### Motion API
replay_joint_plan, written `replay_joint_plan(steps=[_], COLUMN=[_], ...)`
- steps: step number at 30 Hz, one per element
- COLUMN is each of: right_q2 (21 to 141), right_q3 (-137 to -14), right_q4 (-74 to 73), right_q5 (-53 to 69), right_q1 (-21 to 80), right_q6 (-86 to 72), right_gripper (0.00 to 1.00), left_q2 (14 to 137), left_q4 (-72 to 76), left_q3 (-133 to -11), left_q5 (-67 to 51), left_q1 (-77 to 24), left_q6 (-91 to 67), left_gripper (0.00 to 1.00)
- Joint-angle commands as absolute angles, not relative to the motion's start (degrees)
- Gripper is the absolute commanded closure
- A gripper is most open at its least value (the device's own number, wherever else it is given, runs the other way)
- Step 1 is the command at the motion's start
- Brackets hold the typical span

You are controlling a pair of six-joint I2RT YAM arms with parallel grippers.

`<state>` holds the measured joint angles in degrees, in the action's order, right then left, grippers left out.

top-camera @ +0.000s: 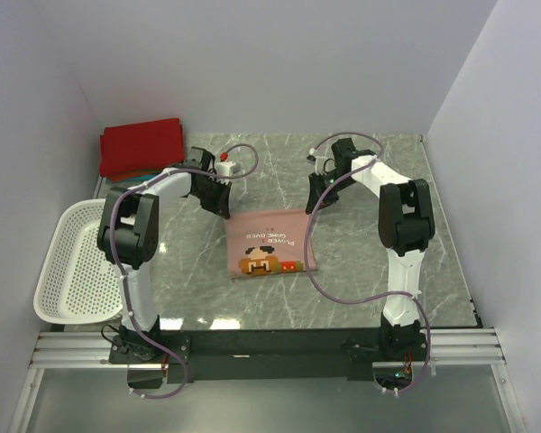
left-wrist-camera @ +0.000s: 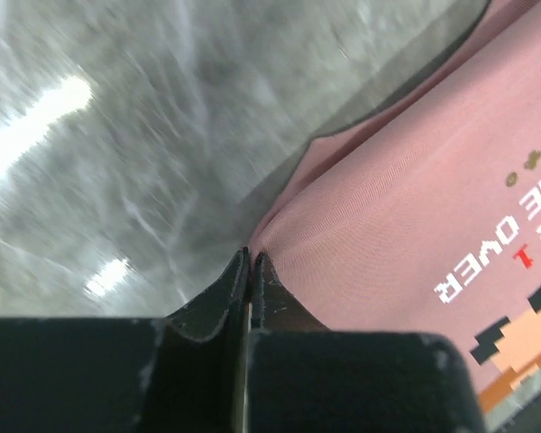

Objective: Fold and stack the t-shirts
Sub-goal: Fold the tshirt

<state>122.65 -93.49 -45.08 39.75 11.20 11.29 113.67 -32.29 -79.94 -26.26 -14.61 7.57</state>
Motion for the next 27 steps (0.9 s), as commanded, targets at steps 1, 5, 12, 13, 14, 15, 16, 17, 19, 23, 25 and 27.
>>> replay_joint_plan(steps=[1, 5, 12, 13, 14, 15, 16, 17, 19, 23, 25, 27], right_q2=[122.9, 123.1, 109.3, 108.1, 107.2, 106.1, 105.7, 105.4, 105.4, 109.4, 112.7, 116.5], right_q3=[-95.9, -100.2, -91.8, -89.9, -86.6, -85.2, -82.4, -80.8, -76.8, -73.7, -72.6, -73.1], right_q4=[-38.6, -38.8, -35.7, -34.9, -34.3, -33.6, -33.2, -31.4, -28.9, -23.2, -20.8, -19.2], right_q5=[35.4, 33.5, 45.5, 48.2, 51.1, 54.9, 56.8, 58.3, 60.8, 62.5, 60.5, 59.1], right_q1=[10.5, 10.4, 10.1, 11.0, 11.7, 12.5, 13.7, 15.5, 17.6, 20.8, 21.4, 20.6], right_q6=[7.1, 5.3, 1.1, -2.4, -3.8, -4.7, -6.5, -7.8, -11.7, -16.1, -17.3, -16.8], right_gripper=[0.98, 0.59, 0.46, 0.47, 0.50, 0.54, 0.61, 0.63, 0.67, 0.72, 0.73, 0.73], left_q2=[115.5, 115.6, 98.5, 94.8, 93.4, 92.5, 91.9, 92.1, 92.5, 97.2, 101.9, 105.6], left_q4=[-30.6, -31.4, -21.4, -15.6, -13.1, -10.5, -7.1, -5.2, -2.2, 1.4, 1.7, 0.9], left_q3=[-83.8, -86.3, -73.9, -71.3, -66.3, -64.1, -60.9, -59.5, -56.0, -55.0, -55.9, -58.3], left_q5=[-22.5, -26.5, -48.5, -50.3, -51.5, -53.7, -54.4, -55.2, -54.5, -53.1, -52.0, -51.2], left_q1=[-13.1, -11.3, -7.6, -8.1, -8.7, -10.3, -11.3, -13.1, -14.6, -17.1, -17.1, -15.7], left_q6=[9.0, 7.7, -7.5, -10.9, -14.4, -20.6, -23.3, -25.6, -30.6, -34.7, -34.7, -33.0], left_gripper=[0.94, 0.64, 0.58, 0.57, 0.58, 0.59, 0.59, 0.59, 0.61, 0.64, 0.68, 0.70])
